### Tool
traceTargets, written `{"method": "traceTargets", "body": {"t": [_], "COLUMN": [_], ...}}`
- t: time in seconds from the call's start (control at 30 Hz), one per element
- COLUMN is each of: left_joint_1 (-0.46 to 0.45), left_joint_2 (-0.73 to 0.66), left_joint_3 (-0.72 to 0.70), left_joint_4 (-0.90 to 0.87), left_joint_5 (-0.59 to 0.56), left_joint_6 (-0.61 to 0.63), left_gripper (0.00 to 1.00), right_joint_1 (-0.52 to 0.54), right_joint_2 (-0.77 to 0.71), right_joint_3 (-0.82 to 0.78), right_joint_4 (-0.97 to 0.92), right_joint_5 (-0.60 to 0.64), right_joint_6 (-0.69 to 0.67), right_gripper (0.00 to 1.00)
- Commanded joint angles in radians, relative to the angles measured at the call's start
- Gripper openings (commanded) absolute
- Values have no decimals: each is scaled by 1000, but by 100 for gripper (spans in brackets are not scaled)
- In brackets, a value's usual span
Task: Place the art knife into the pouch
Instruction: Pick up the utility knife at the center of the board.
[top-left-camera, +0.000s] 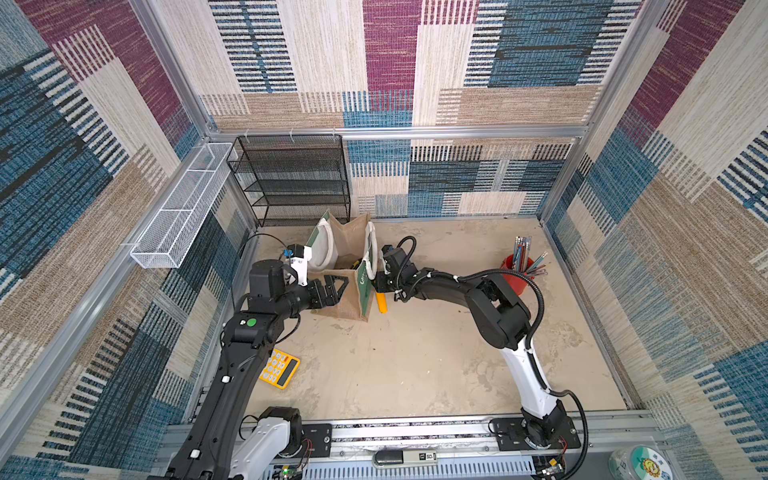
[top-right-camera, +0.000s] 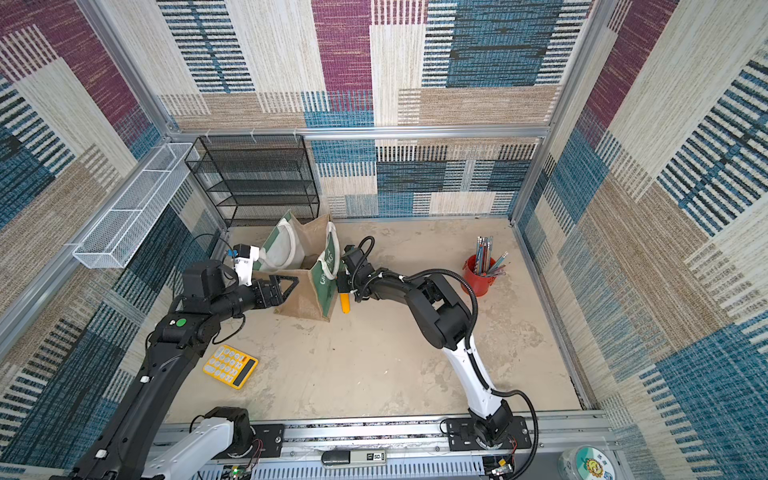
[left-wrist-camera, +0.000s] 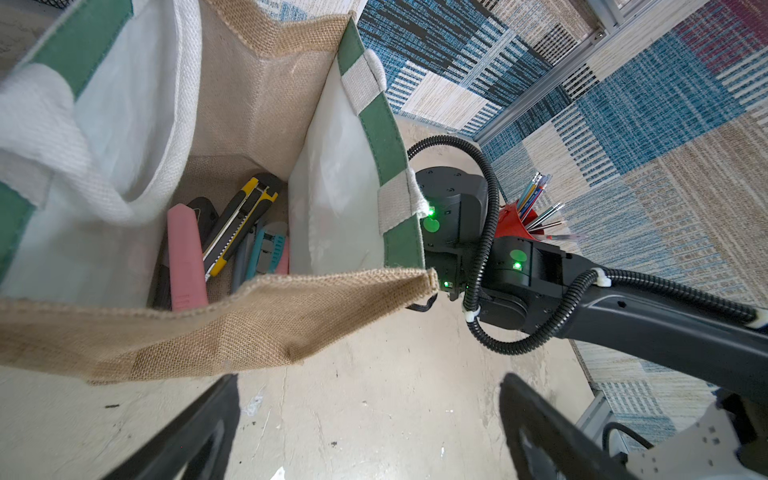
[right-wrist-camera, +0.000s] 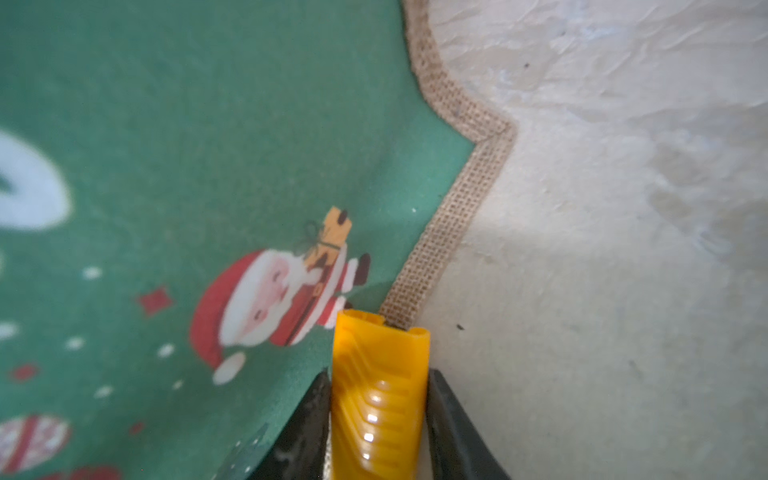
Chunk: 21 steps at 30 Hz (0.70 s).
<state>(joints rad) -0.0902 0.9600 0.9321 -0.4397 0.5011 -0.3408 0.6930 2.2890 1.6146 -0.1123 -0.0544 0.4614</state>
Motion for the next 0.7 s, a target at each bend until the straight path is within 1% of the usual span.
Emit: {"method": "traceTargets", "body": {"t": [0.0, 0.07, 0.17, 0.27, 0.47, 0.6, 0.67], "left_joint_1": [1, 1, 1, 0, 1, 1, 1], "left_joint_2": [-1, -2, 0, -2, -1, -1, -4], "left_joint_3": [-2, -3, -3, -4, -4, -4, -3], "left_joint_4": [6, 9, 7, 7, 9, 8, 9], "left_joint_5": [5, 7, 6, 5, 5, 8, 8], "left_joint_6": [19, 19, 17, 19, 17, 17, 19], "left_gripper": [99, 98, 98, 99, 99, 98, 99], "right_joint_1": [-1, -1, -1, -1, -3, -3, -1], "right_joint_2": [3, -2, -6, -8, -12, -7, -2], "right_joint_3": [-10, -39, -50, -54, -50, -38, -27], "right_joint_4": [-176, -186, -200, -214, -212, -203, -215], "right_joint_5": [118, 153, 206, 255, 250, 208, 225], "right_joint_6": [-10, -18, -27, -32, -40, -40, -42], "right_gripper": [40, 41, 45, 45, 45, 44, 44]}}
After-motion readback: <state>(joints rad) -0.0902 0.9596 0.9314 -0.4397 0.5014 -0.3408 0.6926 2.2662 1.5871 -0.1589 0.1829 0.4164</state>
